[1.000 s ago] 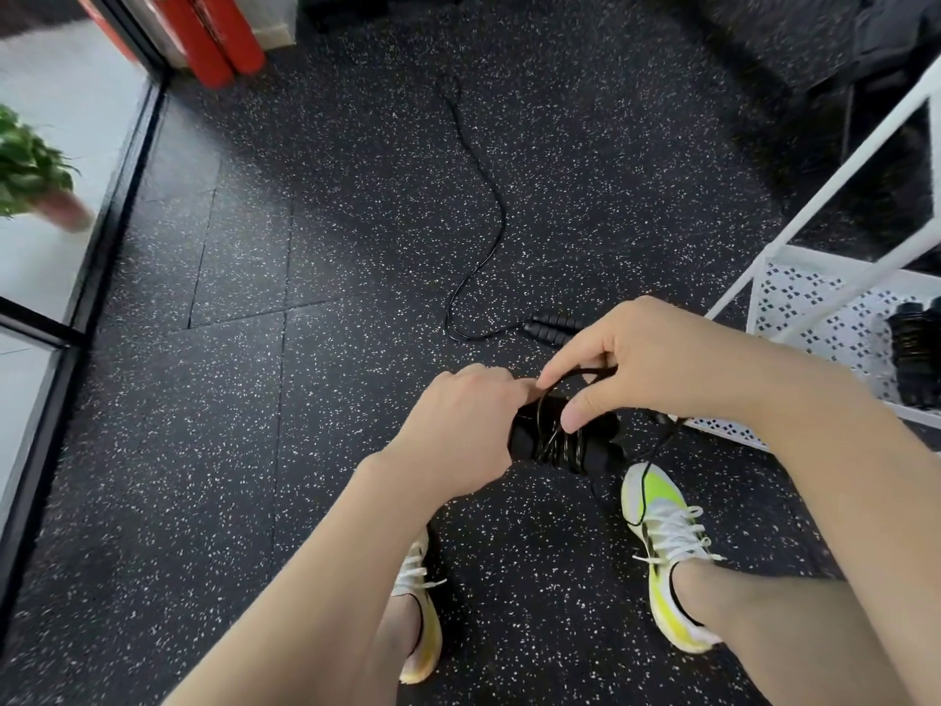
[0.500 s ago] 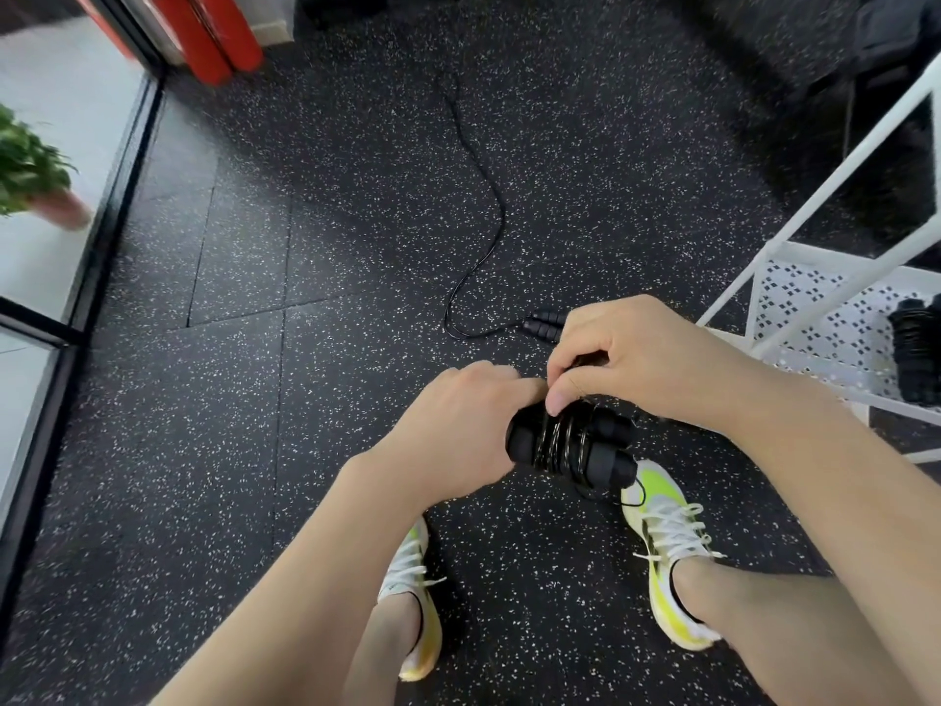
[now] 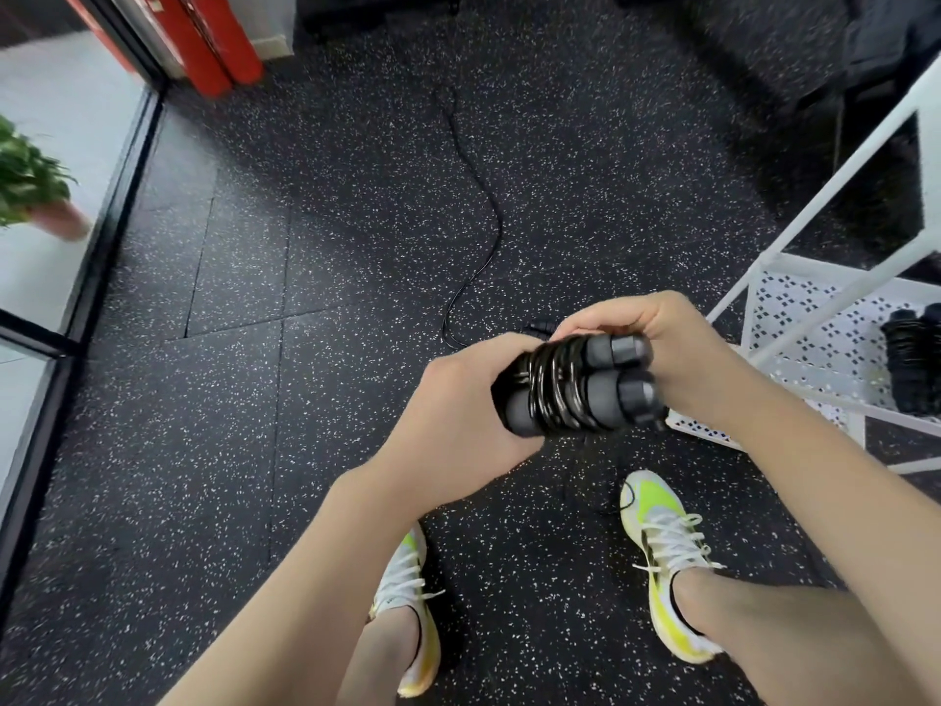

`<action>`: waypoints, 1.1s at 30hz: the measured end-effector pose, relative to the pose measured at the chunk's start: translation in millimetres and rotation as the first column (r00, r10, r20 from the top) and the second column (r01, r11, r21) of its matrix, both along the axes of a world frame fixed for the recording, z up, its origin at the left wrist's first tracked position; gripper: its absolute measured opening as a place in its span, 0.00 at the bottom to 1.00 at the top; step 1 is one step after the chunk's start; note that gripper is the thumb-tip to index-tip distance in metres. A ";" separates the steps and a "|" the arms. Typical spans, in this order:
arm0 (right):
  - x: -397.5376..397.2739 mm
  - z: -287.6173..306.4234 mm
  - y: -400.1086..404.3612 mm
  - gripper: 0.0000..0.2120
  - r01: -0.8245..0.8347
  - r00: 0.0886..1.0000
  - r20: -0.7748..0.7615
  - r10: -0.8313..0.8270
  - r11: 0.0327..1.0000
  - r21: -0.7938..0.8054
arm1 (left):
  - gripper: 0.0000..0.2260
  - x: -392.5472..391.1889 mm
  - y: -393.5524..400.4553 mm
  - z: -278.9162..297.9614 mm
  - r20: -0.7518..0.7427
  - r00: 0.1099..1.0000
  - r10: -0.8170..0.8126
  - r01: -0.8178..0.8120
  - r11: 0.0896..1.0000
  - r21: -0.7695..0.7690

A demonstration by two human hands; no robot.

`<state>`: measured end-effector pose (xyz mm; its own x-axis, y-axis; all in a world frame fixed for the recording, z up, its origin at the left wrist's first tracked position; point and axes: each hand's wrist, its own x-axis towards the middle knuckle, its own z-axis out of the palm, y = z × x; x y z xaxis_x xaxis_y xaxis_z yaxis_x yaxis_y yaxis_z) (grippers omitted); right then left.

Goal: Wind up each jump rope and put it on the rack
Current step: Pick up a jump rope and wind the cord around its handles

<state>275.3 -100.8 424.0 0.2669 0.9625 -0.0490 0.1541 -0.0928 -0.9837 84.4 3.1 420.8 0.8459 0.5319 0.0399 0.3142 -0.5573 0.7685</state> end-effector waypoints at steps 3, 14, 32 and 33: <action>-13.7 -5.8 4.2 0.23 0.132 0.991 -0.034 -0.133 0.991 -0.007 | 0.20 6.3 -4.9 3.8 -0.001 0.988 0.155 -0.154 0.983 -0.095; -49.2 -20.3 13.2 0.14 0.109 0.923 0.385 0.004 0.957 -0.270 | 0.12 22.4 4.6 2.1 -0.183 0.859 0.479 -0.505 0.852 -0.140; -85.7 -7.0 4.8 0.06 0.055 0.783 0.575 0.238 0.894 -0.444 | 0.15 21.8 4.3 -19.7 -0.334 0.757 0.562 -0.454 0.819 0.350; -85.6 -7.5 4.5 0.06 0.053 0.785 0.568 0.248 0.886 -0.460 | 0.19 21.1 2.4 -20.0 -0.355 0.757 0.548 -0.418 0.824 0.382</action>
<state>189.8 -96.3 416.5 0.2907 0.9001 -0.3246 0.7236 -0.4288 -0.5409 105.5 5.5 400.8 0.4379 0.8968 -0.0637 0.8568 -0.3949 0.3315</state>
